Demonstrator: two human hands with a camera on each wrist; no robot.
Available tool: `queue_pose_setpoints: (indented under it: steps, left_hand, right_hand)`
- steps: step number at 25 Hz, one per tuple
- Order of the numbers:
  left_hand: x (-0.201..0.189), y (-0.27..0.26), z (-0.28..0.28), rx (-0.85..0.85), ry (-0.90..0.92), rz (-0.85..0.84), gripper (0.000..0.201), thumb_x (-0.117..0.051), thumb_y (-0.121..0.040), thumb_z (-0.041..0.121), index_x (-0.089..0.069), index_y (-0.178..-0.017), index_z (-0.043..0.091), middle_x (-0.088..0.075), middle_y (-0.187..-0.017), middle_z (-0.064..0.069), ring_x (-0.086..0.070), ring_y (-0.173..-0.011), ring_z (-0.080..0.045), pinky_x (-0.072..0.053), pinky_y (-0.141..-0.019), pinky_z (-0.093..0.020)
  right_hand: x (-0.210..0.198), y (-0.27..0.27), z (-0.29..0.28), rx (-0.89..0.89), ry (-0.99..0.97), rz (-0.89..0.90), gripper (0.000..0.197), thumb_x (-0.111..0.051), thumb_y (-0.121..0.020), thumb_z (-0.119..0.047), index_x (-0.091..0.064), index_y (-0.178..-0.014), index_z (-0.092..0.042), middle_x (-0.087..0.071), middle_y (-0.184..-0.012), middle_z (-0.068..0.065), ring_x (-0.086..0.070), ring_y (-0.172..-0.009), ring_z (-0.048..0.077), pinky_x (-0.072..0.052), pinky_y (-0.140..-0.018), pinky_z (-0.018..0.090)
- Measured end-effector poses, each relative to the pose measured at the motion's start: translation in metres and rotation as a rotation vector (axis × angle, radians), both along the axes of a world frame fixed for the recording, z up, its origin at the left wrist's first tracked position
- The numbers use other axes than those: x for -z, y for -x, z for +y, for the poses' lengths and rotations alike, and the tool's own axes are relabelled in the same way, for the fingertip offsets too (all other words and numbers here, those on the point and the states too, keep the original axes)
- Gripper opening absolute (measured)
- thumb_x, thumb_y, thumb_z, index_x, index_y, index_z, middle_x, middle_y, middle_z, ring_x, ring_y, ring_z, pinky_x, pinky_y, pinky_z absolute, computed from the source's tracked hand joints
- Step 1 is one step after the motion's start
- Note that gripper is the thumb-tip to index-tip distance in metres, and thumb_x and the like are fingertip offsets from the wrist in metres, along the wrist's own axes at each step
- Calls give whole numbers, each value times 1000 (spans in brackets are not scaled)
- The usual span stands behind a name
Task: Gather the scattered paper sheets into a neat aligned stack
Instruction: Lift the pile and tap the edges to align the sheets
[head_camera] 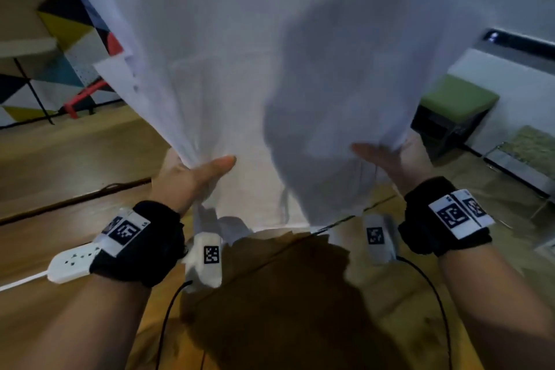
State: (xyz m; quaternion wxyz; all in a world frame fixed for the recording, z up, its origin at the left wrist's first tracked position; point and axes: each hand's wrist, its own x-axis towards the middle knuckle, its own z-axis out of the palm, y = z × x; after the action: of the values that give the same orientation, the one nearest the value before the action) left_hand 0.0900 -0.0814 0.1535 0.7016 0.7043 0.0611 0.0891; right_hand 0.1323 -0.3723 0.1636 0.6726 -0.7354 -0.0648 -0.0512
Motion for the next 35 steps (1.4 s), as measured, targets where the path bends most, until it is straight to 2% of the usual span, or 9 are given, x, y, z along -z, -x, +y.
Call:
queue_pose_setpoints:
  steps: [2, 5, 10, 12, 17, 21, 24, 29, 35]
  left_hand:
    - [8, 11, -5, 52, -14, -12, 37, -75, -69, 0, -64, -102, 16, -76, -80, 13, -70, -73, 0, -56, -63, -16]
    - [24, 20, -18, 18, 39, 69, 36, -72, -72, -3, -60, -97, 21, -68, -80, 16, -66, -69, 2, -49, -55, -5]
    - [17, 14, -2, -96, -35, -57, 33, -75, -71, 6, -62, -101, 14, -68, -85, 7, -65, -80, -11, -51, -58, -10]
    - [19, 19, 11, -20, -35, -59, 31, -79, -65, 13, -68, -93, 20, -76, -85, 9, -70, -85, -9, -54, -64, -16]
    - [33, 29, 1, 65, -61, -44, 45, -87, -55, 18, -65, -93, 24, -72, -91, 4, -67, -86, 1, -55, -66, -14]
    - [37, 29, 3, -12, -63, -79, 35, -82, -60, 12, -64, -89, 21, -72, -84, 3, -69, -85, -10, -54, -61, -13]
    - [38, 39, 13, 99, -7, -70, 61, -88, -42, 34, -67, -96, 14, -77, -87, 8, -72, -85, -10, -56, -65, -19]
    - [27, 38, -10, 9, -82, -130, 30, -75, -65, -2, -63, -86, 14, -72, -71, 5, -67, -67, 6, -50, -56, -9]
    - [31, 48, -9, 40, -93, -137, 61, -83, -54, 1, -55, -101, 29, -65, -99, 9, -65, -84, 10, -51, -65, -10]
  right_hand:
    - [16, 5, 12, -53, 3, 174, 46, -83, -60, -26, -67, -100, -10, -75, -97, -4, -66, -96, 5, -50, -73, 11]
    - [48, 15, 34, -15, 5, 352, 49, -64, -81, -7, -48, -126, 1, -54, -121, 6, -50, -111, 19, -41, -87, 21]
    - [34, 17, 29, 51, -70, 106, 29, -71, -71, 2, -60, -85, -21, -71, -71, -19, -65, -72, 0, -50, -72, 20]
    - [30, 17, 18, -37, -91, 46, 37, -70, -69, 10, -60, -88, -19, -72, -68, -22, -66, -69, -6, -52, -62, 14]
    - [49, 21, 29, -117, 21, 175, 39, -74, -67, 2, -62, -100, -13, -69, -96, 5, -67, -93, 24, -58, -76, 32]
    - [49, 27, 29, -38, -95, 97, 34, -71, -68, 9, -62, -81, -21, -70, -62, -18, -65, -63, -7, -52, -60, 15]
    - [53, 31, 17, -72, -139, 93, 39, -79, -57, 4, -63, -80, -23, -72, -63, -22, -66, -63, -7, -52, -57, 13]
    - [39, 27, 29, -53, -179, 18, 33, -72, -65, 11, -65, -76, -19, -71, -58, -18, -65, -58, -4, -53, -55, 15]
    - [55, 50, 22, -126, -61, 12, 40, -70, -62, -10, -60, -98, -21, -71, -85, -9, -66, -77, -4, -52, -64, 15]
